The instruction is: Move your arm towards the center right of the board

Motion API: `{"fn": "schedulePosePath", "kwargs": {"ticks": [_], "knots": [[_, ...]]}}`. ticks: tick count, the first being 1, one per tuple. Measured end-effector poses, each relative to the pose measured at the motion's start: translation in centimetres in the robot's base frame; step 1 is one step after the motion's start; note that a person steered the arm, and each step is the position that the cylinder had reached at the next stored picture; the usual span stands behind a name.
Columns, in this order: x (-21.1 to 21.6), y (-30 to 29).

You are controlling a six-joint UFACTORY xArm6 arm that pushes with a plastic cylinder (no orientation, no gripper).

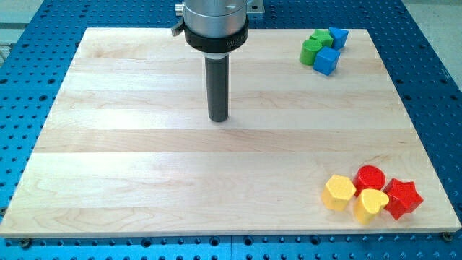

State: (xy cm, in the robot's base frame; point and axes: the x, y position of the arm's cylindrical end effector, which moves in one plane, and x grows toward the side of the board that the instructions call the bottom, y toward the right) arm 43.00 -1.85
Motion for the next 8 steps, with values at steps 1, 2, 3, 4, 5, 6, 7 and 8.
{"fn": "schedulePosePath", "kwargs": {"ticks": [1,2,3,4,5,6,7,8], "knots": [[0.0,0.0],[0.0,0.0],[0.0,0.0],[-0.1,0.4],[-0.1,1.9],[-0.1,3.3],[-0.1,4.2],[0.5,4.3]]}}
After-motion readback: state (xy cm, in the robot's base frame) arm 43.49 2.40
